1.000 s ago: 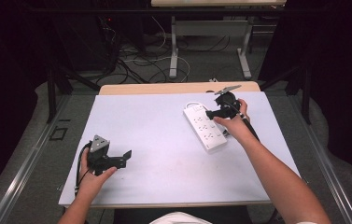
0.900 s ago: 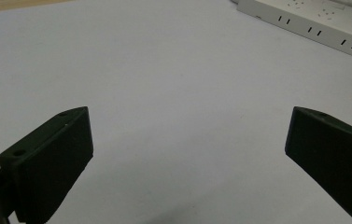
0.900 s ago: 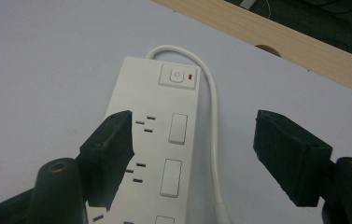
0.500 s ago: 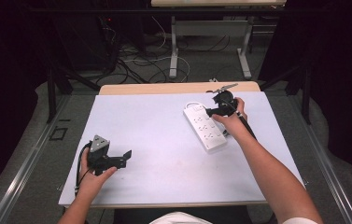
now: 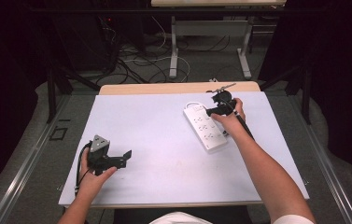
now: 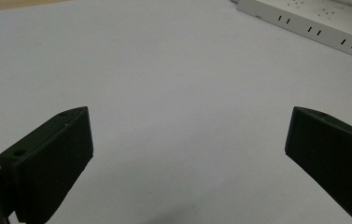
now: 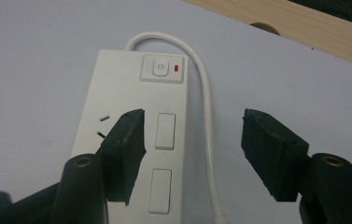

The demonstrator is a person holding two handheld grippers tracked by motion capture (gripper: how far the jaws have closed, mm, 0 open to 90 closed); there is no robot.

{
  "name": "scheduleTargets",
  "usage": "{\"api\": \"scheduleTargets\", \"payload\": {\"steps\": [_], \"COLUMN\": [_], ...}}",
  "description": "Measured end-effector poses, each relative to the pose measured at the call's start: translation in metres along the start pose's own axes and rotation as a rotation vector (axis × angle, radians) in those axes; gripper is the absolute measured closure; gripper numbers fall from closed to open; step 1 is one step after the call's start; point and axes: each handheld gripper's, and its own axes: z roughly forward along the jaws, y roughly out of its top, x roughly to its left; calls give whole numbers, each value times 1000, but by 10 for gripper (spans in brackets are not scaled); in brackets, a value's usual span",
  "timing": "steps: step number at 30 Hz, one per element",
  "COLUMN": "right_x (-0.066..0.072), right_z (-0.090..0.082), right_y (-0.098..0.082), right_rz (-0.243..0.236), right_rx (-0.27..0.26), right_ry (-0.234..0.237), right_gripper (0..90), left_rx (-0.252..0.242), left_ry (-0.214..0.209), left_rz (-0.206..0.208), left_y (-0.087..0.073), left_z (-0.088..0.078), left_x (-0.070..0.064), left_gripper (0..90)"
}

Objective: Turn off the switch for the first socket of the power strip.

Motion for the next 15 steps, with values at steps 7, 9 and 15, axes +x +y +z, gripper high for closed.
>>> {"api": "scheduleTargets", "payload": {"steps": [7,9,15], "right_x": [-3,-3,-2], "right_z": [5,6,11], "right_y": [0,0,-1], "right_rz": [14,17,40], "right_rx": [4,7,13], "right_ry": [16,19,28], "right_gripper": [522,556,641], "left_rx": [4,5,2], "left_ry": [4,4,2], "left_rz": [9,9,6], "left_y": [0,0,0], "left_z": [0,0,0], "left_x": [1,1,0], "left_gripper": [12,12,12]}}
